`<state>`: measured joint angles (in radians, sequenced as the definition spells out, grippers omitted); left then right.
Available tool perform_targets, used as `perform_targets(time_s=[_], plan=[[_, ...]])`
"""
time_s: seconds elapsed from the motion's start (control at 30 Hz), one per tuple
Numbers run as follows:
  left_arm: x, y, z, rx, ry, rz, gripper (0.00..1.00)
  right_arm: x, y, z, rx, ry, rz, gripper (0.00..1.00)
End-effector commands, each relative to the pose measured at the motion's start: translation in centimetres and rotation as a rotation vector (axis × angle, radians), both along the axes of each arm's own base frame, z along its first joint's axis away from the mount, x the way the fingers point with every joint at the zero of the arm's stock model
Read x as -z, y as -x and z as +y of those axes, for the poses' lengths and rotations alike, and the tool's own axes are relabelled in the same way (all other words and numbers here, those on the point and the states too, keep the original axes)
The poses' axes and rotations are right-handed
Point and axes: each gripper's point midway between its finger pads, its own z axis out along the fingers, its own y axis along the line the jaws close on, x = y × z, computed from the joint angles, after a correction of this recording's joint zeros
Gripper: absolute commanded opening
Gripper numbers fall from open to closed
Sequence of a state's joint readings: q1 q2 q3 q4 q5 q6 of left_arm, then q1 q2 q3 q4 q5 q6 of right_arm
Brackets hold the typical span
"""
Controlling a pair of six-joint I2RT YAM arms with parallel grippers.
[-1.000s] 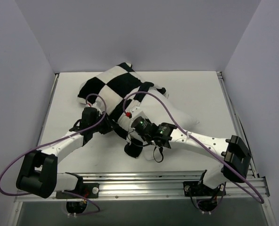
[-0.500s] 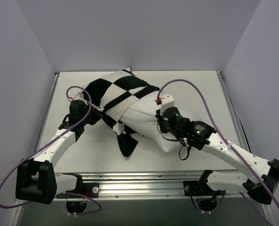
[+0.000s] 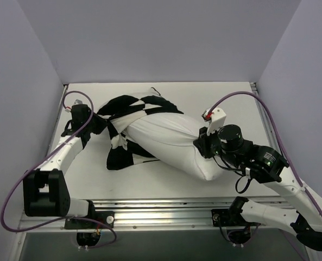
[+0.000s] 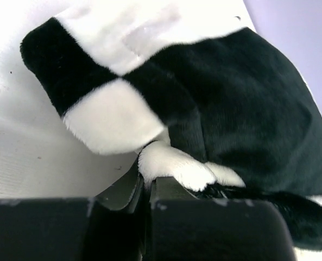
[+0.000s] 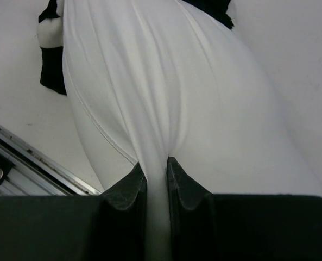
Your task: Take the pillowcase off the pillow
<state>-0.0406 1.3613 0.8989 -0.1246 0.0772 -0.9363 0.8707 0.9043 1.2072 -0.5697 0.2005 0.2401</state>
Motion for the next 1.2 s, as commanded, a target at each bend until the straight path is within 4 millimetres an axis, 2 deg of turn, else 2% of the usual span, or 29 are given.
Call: perform_targets(time_s=[0.0, 0.03, 0.07, 0.1, 0.2, 0.23, 0.3, 0.33, 0.37, 0.4, 0.43, 0.47, 0.5, 0.53, 0.6, 0.63, 0.7, 0.77, 0.8, 0.83, 0.87, 0.93, 0.97, 1.0, 1.07, 1.13, 1.17], plan=[[1.4, -2.0, 9.9, -0.339, -0.16, 0.041, 0.02, -5.0, 1.6, -2.7, -0.023, -0.066, -0.124, 0.0], [1.6, -2.1, 9.2, -0.307, -0.147, 0.044, 0.02, -4.5, 2.3, -1.4, -0.101, -0.076, -0.101, 0.0], [1.8, -1.8, 8.5, -0.279, -0.128, 0.045, 0.02, -2.6, 4.0, 1.2, -0.263, -0.091, -0.023, 0.0], [1.8, -1.5, 7.9, -0.259, -0.112, 0.042, 0.02, -2.1, 4.5, 2.5, -0.332, -0.104, -0.004, 0.0], [0.5, 0.3, 5.7, -0.163, -0.061, 0.019, 0.07, 1.9, 6.4, 5.8, -0.515, -0.104, 0.143, 0.0], [-0.1, 0.9, 4.8, -0.113, -0.06, 0.007, 0.13, 3.1, 6.5, 6.5, -0.544, -0.097, 0.186, 0.04], [-2.4, 2.7, 3.6, -0.053, -0.088, -0.026, 0.21, 4.2, 7.4, 7.8, -0.616, -0.125, 0.238, 0.21], [-3.4, 3.3, 3.3, -0.01, -0.134, -0.048, 0.34, 4.6, 7.5, 8.3, -0.637, -0.129, 0.259, 0.46], [-4.7, 4.5, 3.0, 0.018, -0.164, -0.063, 0.45, 4.7, 7.7, 8.7, -0.659, -0.138, 0.269, 0.56], [-6.5, 4.9, 1.4, 0.083, -0.194, -0.101, 0.47, 4.2, 8.1, 9.2, -0.697, -0.16, 0.269, 0.71], [-7.6, 5.3, 1.0, 0.136, -0.259, -0.128, 0.5, 4.1, 8.1, 9.4, -0.707, -0.165, 0.272, 0.76], [-8.7, 6.1, 0.5, 0.171, -0.292, -0.145, 0.57, 3.7, 8.1, 9.6, -0.715, -0.175, 0.263, 0.8], [-9.7, 6.5, -1.0, 0.239, -0.32, -0.179, 0.63, 3.1, 7.7, 9.7, -0.708, -0.183, 0.242, 0.88], [-11.7, 6.6, -1.7, 0.293, -0.375, -0.237, 0.68, 2.3, 7.4, 9.8, -0.7, -0.193, 0.221, 0.91], [-13.2, 7.0, -3.5, 0.379, -0.416, -0.286, 0.76, 1.8, 6.1, 9.6, -0.637, -0.189, 0.198, 0.95], [-14.9, 7.2, -5.1, 0.447, -0.451, -0.341, 0.78, 1.6, 4.3, 9.1, -0.547, -0.163, 0.172, 0.99], [-15.2, 6.8, -6.7, 0.518, -0.493, -0.354, 0.8, 2.1, 1.9, 7.7, -0.422, -0.14, 0.179, 1.0], [-15.8, 6.5, -9.4, 0.629, -0.563, -0.382, 0.82, 3.3, -0.3, 6.1, -0.306, -0.122, 0.206, 1.0], [-15.9, 6.4, -10.2, 0.664, -0.595, -0.388, 0.82, 3.7, -2.2, 4.3, -0.213, -0.139, 0.22, 1.0], [-16.0, 6.3, -11.1, 0.71, -0.652, -0.405, 0.83, 4.1, -3.0, 3.4, -0.17, -0.151, 0.232, 1.0], [-16.4, 6.1, -13.0, 0.75, -0.686, -0.421, 0.83, 5.2, -3.3, 2.7, -0.147, -0.164, 0.264, 1.0], [-16.5, 5.9, -14.4, 0.802, -0.762, -0.446, 0.84, 5.9, -4.6, 1.3, -0.089, -0.21, 0.281, 1.0], [-15.9, 5.9, -16.0, 0.851, -0.775, -0.447, 0.84, 6.5, -4.5, 1.3, -0.094, -0.228, 0.303, 1.0], [-16.7, 5.7, -16.7, 0.858, -0.784, -0.471, 0.84, 7.4, -4.6, 1.3, -0.075, -0.247, 0.335, 1.0], [-16.0, 5.4, -18.3, 0.908, -0.793, -0.467, 0.84, 8.7, -5.0, 1.3, -0.04, -0.274, 0.371, 1.0], [-16.4, 5.1, -19.2, 0.942, -0.817, -0.492, 0.84, 10.4, -4.9, 2.5, -0.057, -0.36, 0.419, 1.0], [-15.5, 4.9, -19.8, 0.977, -0.817, -0.472, 0.84, 10.5, -5.1, 3.2, -0.083, -0.393, 0.409, 1.0]])
